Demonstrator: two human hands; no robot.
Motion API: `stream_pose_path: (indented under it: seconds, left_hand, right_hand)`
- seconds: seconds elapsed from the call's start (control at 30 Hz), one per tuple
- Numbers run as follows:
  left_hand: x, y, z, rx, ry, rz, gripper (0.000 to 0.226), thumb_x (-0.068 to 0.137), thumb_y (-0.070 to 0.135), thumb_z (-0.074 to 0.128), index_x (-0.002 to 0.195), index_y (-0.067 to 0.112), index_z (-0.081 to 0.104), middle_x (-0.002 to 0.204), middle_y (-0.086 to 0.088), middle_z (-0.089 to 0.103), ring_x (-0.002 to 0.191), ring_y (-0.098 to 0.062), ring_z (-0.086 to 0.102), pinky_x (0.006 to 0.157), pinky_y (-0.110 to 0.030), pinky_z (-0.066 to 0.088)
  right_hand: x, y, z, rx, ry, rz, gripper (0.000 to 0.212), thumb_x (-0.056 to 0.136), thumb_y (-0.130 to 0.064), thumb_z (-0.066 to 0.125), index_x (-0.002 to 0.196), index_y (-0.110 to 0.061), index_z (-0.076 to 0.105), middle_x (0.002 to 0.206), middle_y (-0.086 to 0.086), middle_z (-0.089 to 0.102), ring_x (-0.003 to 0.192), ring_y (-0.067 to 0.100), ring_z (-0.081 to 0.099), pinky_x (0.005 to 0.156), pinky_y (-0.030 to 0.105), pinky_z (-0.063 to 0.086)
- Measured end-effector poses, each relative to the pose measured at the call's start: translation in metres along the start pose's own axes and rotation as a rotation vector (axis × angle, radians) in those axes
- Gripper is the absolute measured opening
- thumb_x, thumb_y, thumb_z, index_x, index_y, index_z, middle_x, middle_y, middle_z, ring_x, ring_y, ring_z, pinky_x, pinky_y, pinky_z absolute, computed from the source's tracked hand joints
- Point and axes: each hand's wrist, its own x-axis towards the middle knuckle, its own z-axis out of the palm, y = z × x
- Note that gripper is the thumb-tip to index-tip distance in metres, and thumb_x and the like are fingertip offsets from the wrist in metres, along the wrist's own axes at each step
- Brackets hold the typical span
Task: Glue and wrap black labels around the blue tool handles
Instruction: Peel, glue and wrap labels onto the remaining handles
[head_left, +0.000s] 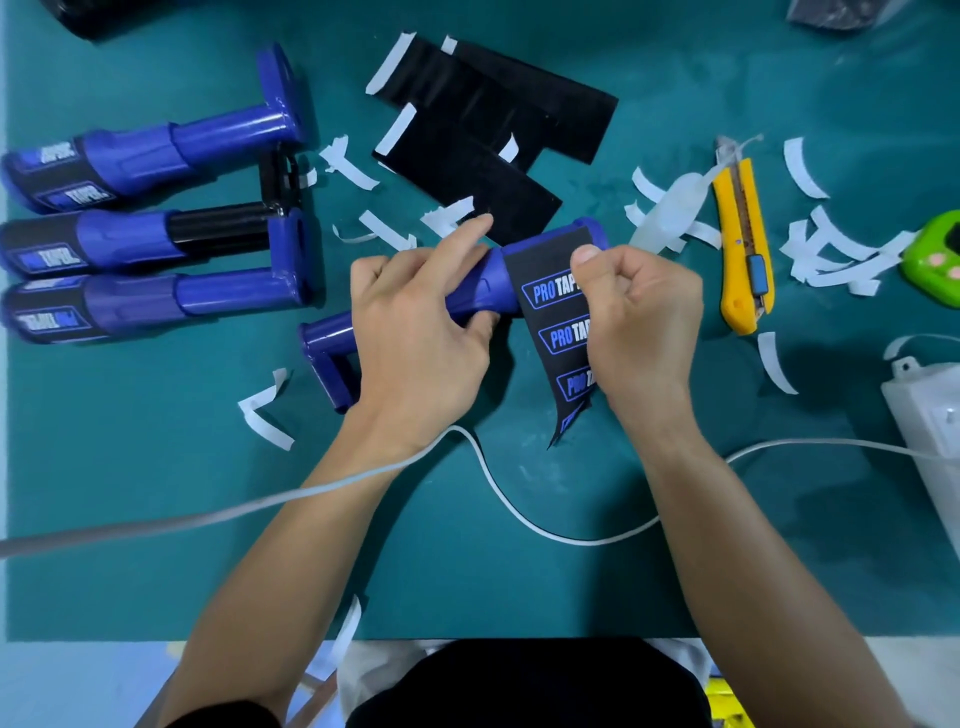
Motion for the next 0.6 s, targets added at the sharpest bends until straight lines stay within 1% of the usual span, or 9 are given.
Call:
stream_pose_path:
  seconds: [0.03, 0.07, 0.13, 0.17, 0.3, 0.37, 0.47, 0.53, 0.6]
  left_hand:
    - [-0.0001, 0.0001, 0.0, 0.001, 0.001, 0.0, 0.073, 0.072, 0.014, 0.084, 0.14, 0.029, 0.064, 0.116, 0.012, 0.076, 0.098, -0.024, 0.064, 0.101, -0.014, 0.024]
    - [-0.0003, 0.0001, 0.0001, 0.002, 0.003, 0.0, 0.073, 0.072, 0.015, 0.083, 0.14, 0.029, 0.064, 0.115, 0.01, 0.076, 0.098, -0.024, 0.064, 0.1, -0.015, 0.025]
    - [-0.0005, 0.0005, 0.0001, 0.005, 0.009, 0.001, 0.073, 0.071, 0.014, 0.083, 0.14, 0.029, 0.065, 0.114, 0.006, 0.076, 0.099, -0.025, 0.064, 0.1, -0.016, 0.025]
    - [-0.0006, 0.001, 0.0003, 0.004, 0.012, 0.0, 0.073, 0.071, 0.013, 0.083, 0.139, 0.029, 0.065, 0.114, 0.006, 0.076, 0.099, -0.025, 0.064, 0.1, -0.016, 0.025]
    - [-0.0015, 0.0014, 0.0004, 0.005, 0.018, 0.003, 0.069, 0.072, 0.013, 0.082, 0.138, 0.028, 0.067, 0.114, 0.002, 0.077, 0.101, -0.03, 0.064, 0.099, -0.012, 0.023]
    - [-0.0019, 0.0011, 0.0003, 0.011, 0.015, 0.006, 0.068, 0.073, 0.014, 0.083, 0.138, 0.028, 0.067, 0.115, 0.002, 0.076, 0.102, -0.033, 0.064, 0.099, -0.01, 0.022]
    - [-0.0011, -0.0002, 0.0004, 0.021, 0.023, 0.021, 0.067, 0.073, 0.014, 0.083, 0.137, 0.028, 0.068, 0.113, 0.001, 0.075, 0.099, -0.034, 0.063, 0.099, -0.009, 0.022]
    - [-0.001, -0.0006, 0.001, 0.037, 0.029, 0.084, 0.071, 0.073, 0.009, 0.083, 0.14, 0.024, 0.066, 0.111, 0.0, 0.075, 0.096, -0.03, 0.063, 0.096, -0.014, 0.026]
    - [-0.0023, 0.0007, 0.0025, 0.057, 0.026, 0.186, 0.078, 0.071, -0.001, 0.079, 0.144, 0.018, 0.058, 0.112, 0.001, 0.073, 0.097, -0.022, 0.06, 0.091, -0.023, 0.029]
  right_hand:
    - [-0.0007, 0.0005, 0.0001, -0.018, 0.01, -0.006, 0.054, 0.101, -0.031, 0.061, 0.064, 0.002, 0.042, 0.054, 0.015, 0.04, 0.057, 0.036, 0.037, 0.048, 0.04, 0.032]
    - [-0.0013, 0.0005, 0.0, -0.035, 0.021, -0.011, 0.053, 0.101, -0.032, 0.061, 0.064, 0.002, 0.043, 0.051, 0.01, 0.038, 0.055, 0.032, 0.035, 0.048, 0.038, 0.031]
    - [-0.0016, -0.0001, 0.0002, -0.064, 0.041, -0.013, 0.053, 0.101, -0.032, 0.062, 0.063, 0.0, 0.044, 0.048, -0.001, 0.036, 0.052, 0.018, 0.031, 0.048, 0.033, 0.032]
    - [-0.0018, 0.0001, 0.0004, -0.078, 0.047, -0.014, 0.052, 0.101, -0.033, 0.062, 0.063, -0.001, 0.045, 0.047, -0.002, 0.037, 0.051, 0.017, 0.032, 0.048, 0.031, 0.032]
    - [-0.0036, 0.0001, 0.0015, -0.108, 0.053, -0.03, 0.051, 0.101, -0.034, 0.062, 0.065, 0.0, 0.05, 0.051, 0.013, 0.046, 0.057, 0.036, 0.04, 0.05, 0.038, 0.037]
    - [-0.0036, -0.0001, 0.0019, -0.137, 0.054, -0.042, 0.048, 0.1, -0.034, 0.062, 0.065, -0.003, 0.053, 0.052, 0.014, 0.049, 0.056, 0.038, 0.041, 0.051, 0.039, 0.039]
    - [-0.0023, -0.002, 0.0014, -0.187, 0.061, -0.068, 0.05, 0.099, -0.034, 0.063, 0.063, -0.003, 0.049, 0.05, 0.011, 0.046, 0.054, 0.035, 0.039, 0.048, 0.036, 0.035]
    - [-0.0007, -0.0039, 0.001, -0.2, 0.064, -0.075, 0.052, 0.097, -0.033, 0.065, 0.063, -0.001, 0.043, 0.051, 0.013, 0.043, 0.055, 0.036, 0.037, 0.047, 0.034, 0.031]
    - [0.0009, -0.0061, 0.0006, -0.204, 0.058, -0.076, 0.053, 0.096, -0.033, 0.065, 0.063, 0.001, 0.04, 0.053, 0.016, 0.041, 0.056, 0.039, 0.037, 0.047, 0.037, 0.032]
